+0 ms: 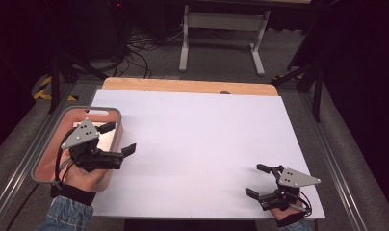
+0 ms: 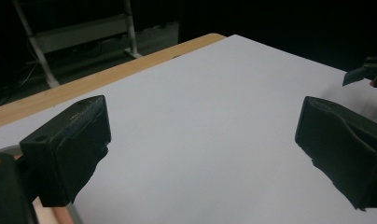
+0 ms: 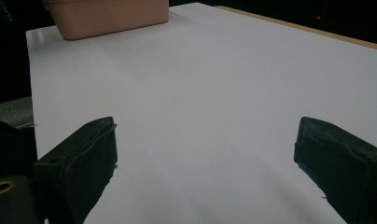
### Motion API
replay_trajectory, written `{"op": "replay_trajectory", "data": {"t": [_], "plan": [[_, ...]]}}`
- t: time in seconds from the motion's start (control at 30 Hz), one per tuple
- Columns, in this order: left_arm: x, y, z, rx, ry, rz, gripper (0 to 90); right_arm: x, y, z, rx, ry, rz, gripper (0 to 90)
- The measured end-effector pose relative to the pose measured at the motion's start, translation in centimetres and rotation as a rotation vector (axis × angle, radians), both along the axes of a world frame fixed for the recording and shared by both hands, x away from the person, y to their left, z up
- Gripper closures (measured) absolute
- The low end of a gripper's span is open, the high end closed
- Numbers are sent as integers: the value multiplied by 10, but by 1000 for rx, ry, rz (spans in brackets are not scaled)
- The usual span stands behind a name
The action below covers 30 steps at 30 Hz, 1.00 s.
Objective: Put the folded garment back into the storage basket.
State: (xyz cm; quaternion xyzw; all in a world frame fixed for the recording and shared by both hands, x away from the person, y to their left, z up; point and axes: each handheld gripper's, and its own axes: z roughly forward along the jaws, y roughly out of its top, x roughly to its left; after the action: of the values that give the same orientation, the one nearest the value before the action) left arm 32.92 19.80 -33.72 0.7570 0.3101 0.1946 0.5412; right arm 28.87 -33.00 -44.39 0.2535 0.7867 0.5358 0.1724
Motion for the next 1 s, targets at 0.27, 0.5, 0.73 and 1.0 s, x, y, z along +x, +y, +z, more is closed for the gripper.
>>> {"op": "replay_trajectory", "data": {"t": [0.27, 0.5, 0.73, 1.0], "plan": [[-6, -26, -13, -21, 9, -74, 44, 0, 0, 0, 2, -1, 2, 65], [-7, -38, -31, -29, 16, -97, 50, 0, 0, 0, 3, -2, 3, 65], [-9, -43, -50, -60, 16, -119, 52, 0, 0, 0, 4, 0, 3, 64], [-9, -51, -71, -73, 21, -133, 50, 0, -1, 0, 4, 1, 5, 65]]}}
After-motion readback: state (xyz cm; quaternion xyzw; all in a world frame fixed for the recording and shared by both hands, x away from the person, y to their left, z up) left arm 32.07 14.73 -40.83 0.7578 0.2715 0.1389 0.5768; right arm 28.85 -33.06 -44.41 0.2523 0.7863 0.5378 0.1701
